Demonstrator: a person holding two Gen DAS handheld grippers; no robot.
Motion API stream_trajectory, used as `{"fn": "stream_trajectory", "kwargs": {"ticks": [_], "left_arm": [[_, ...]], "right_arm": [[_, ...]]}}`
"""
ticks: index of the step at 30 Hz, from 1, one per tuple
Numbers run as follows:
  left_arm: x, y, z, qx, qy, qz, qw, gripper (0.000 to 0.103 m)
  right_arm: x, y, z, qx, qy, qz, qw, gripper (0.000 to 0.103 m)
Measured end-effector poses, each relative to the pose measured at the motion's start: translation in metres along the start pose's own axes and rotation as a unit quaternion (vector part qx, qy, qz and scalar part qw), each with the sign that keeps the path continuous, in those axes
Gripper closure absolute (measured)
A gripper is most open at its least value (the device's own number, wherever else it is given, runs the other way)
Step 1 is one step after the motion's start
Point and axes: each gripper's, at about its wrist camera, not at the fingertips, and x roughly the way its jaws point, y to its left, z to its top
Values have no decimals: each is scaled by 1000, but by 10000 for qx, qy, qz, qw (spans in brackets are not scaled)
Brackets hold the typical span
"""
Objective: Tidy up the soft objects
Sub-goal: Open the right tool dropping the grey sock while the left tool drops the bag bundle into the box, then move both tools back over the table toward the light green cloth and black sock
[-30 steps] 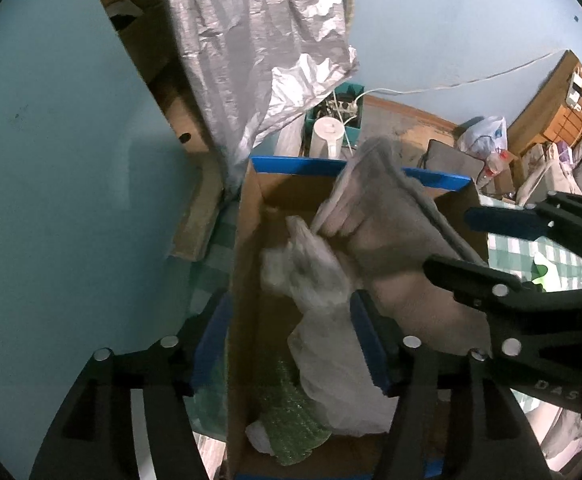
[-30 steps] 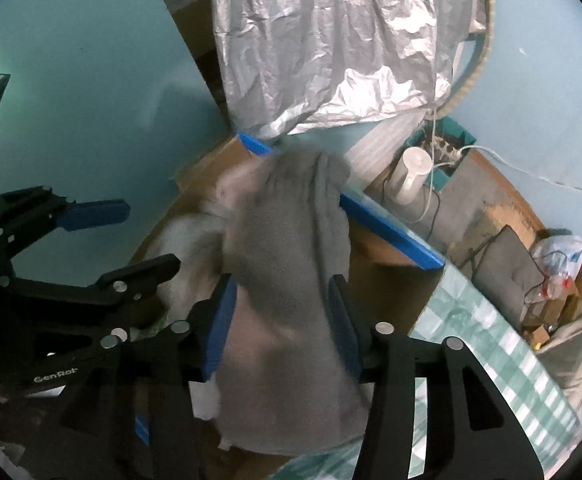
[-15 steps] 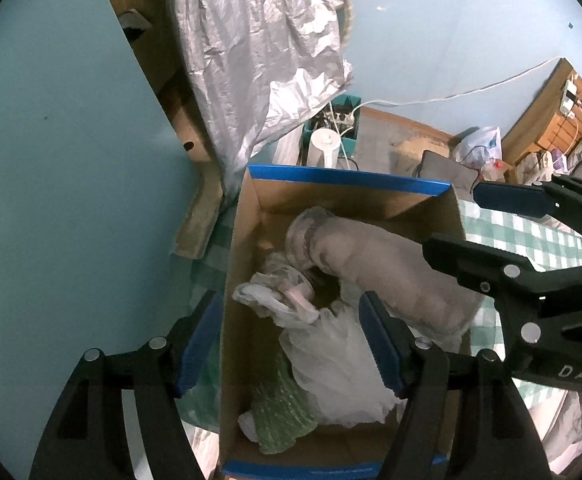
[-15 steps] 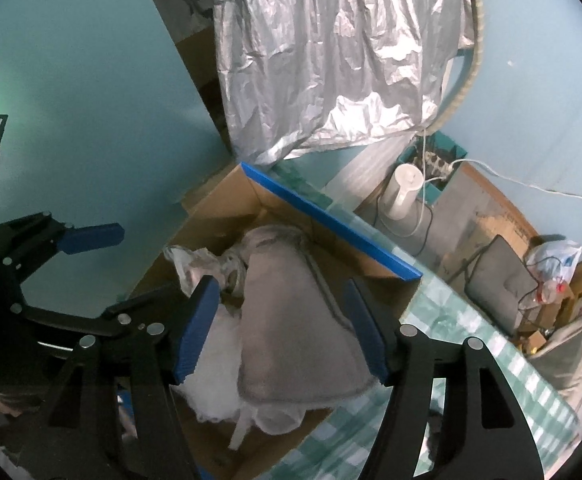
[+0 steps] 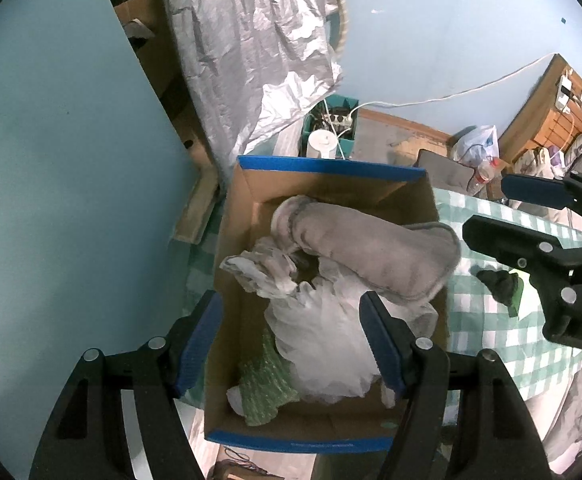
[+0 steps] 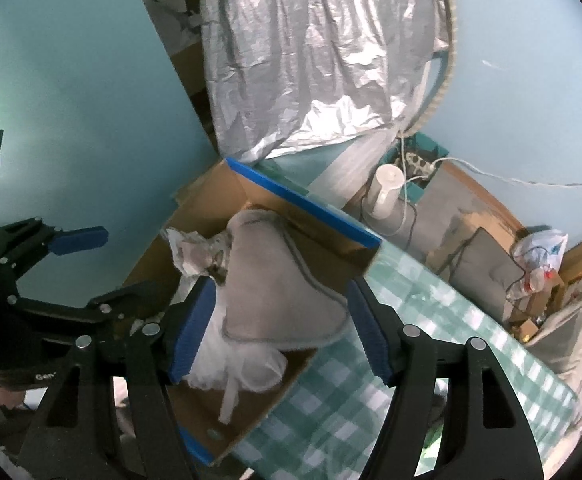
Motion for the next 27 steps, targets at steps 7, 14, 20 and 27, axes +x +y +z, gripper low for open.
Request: {"fn": "stream_trajectory", "kwargs": {"ticks": [7,14,20,27], "left_arm": [[-12,-23,-2,94,-67,-109,9999,30],[-18,-58,-6,339,-83,-219,9992,28],[-20,-86,-7,513,-79,-283,9983,28],[-23,-116,-6,625,-83,-361,9974,27]], "right_arm": [[-16,-20,-19,185,-16,-118,9998,33],[-32,-45,-41,420,-34,-228,9989,33],[-45,-71,-61,613,-15,-330,9976,32],[-57,-101,-83,796,15,-453,9958,32]]}}
